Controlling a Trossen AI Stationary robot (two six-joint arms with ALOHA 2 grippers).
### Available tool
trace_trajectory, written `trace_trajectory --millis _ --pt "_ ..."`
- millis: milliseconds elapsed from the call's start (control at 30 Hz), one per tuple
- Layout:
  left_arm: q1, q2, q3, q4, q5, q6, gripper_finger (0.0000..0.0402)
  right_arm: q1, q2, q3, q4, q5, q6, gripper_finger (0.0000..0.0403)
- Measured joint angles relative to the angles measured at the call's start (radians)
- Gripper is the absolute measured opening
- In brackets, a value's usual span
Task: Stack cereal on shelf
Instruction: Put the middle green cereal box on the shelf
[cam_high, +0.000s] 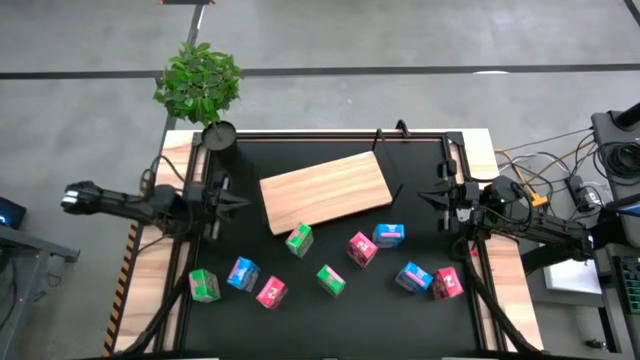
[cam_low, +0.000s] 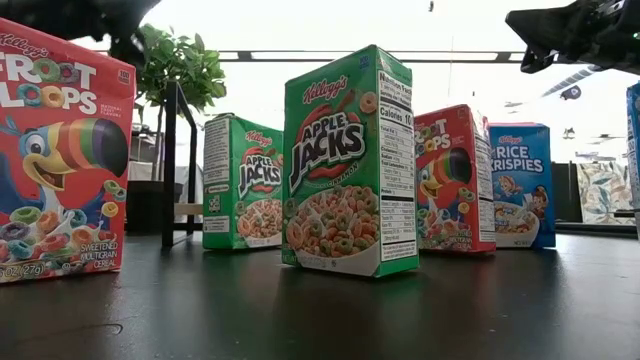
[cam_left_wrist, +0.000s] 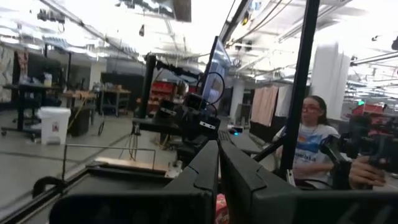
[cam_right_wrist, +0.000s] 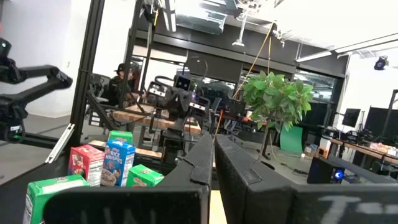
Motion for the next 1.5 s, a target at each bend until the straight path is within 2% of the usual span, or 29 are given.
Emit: trace_trajectory --millis 167,367,567,833,1033,1233,1367,1500 --pt "0.000 0.213 0.192 -0.110 -0.034 -0.083 0.0000 0.000 0.000 0.000 0.000 0.000 0.000 0.0009" --pt "-0.001 0.485 0.509 -0.531 -0.118 -0.310 0.0000 0.000 0.000 0.000 0.000 0.000 0.000 0.0009" --pt "-0.021 0.764 0.784 -0.947 -0.119 -0.575 0.0000 0.000 0.000 0.000 0.000 0.000 0.000 0.0009" --pt "-0.056 1.052 1.054 -1.237 -0.119 -0.673 0.0000 0.000 0.000 0.000 0.000 0.000 0.000 0.0009" --pt "-0.058 1.170 1.200 -1.427 -0.119 -0.729 0.0000 0.000 0.000 0.000 0.001 0.000 0.000 0.0009" --pt "-0.060 1.202 1.242 -1.492 -0.114 -0.764 0.0009 0.000 0.000 0.000 0.001 0.001 0.000 0.0009" --pt "-0.060 1.203 1.231 -1.489 -0.104 -0.771 0.0049 0.000 0.000 0.000 0.004 0.008 0.000 0.0009" --pt "-0.066 1.210 1.228 -1.492 -0.101 -0.782 0.0114 0.000 0.000 0.000 0.008 0.010 0.000 0.0009"
